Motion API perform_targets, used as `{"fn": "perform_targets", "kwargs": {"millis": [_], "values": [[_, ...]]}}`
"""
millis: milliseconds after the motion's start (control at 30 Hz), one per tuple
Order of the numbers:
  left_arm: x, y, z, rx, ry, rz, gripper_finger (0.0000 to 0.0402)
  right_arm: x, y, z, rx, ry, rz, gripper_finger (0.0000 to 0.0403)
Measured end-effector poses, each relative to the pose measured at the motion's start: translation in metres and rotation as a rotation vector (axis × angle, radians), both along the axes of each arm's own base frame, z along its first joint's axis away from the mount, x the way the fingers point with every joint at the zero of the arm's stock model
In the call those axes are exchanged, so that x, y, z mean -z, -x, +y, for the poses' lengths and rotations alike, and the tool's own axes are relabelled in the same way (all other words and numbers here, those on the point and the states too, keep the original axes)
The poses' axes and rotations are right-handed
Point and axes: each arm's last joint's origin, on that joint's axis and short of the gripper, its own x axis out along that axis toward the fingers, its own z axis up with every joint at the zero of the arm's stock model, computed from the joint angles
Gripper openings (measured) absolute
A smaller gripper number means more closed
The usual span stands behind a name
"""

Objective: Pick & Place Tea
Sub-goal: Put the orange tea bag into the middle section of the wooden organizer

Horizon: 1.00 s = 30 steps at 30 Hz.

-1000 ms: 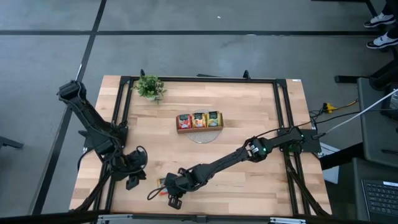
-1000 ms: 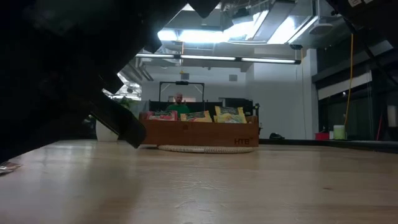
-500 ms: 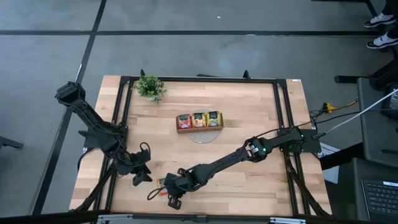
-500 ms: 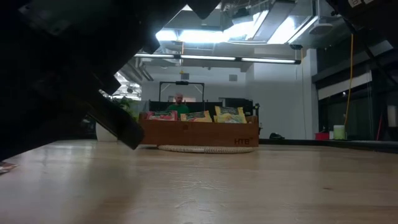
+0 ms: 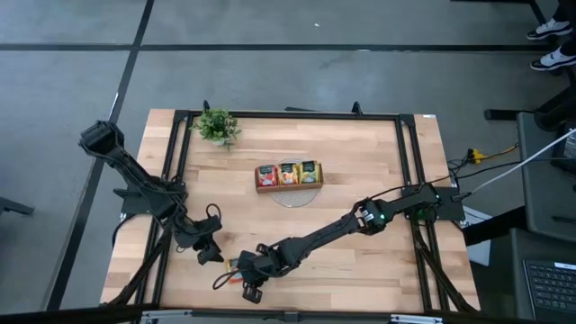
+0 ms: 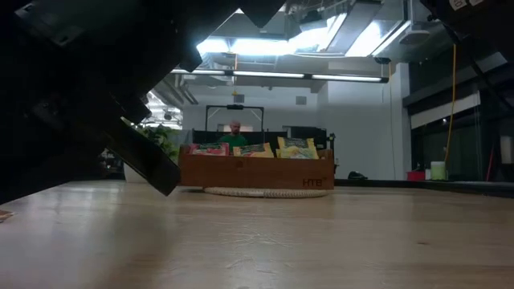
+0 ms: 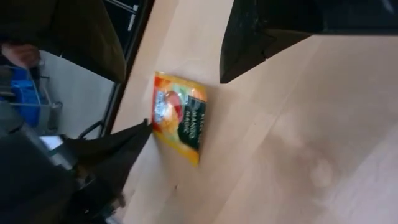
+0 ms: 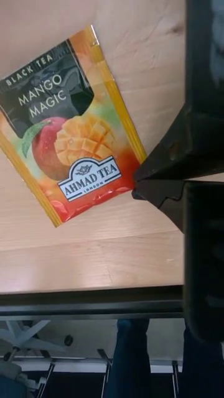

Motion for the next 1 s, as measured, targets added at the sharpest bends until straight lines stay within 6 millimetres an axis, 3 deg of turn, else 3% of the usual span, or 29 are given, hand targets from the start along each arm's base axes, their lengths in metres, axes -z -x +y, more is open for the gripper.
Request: {"fn": "perform_targets", "kwargs": {"millis": [500, 1000], "values": [[0.033, -0.014, -0.017, 0.04, 0.056, 0.093, 0.0253, 0.0, 0.0, 0.0, -0.002, 0.002, -0.003, 0.0], [0.04, -0.021, -0.02, -0.019, 0.075, 0.075, 0.0253, -0.001, -0.005, -0.006, -0.01, 0.008, -0.033, 0.0]]}}
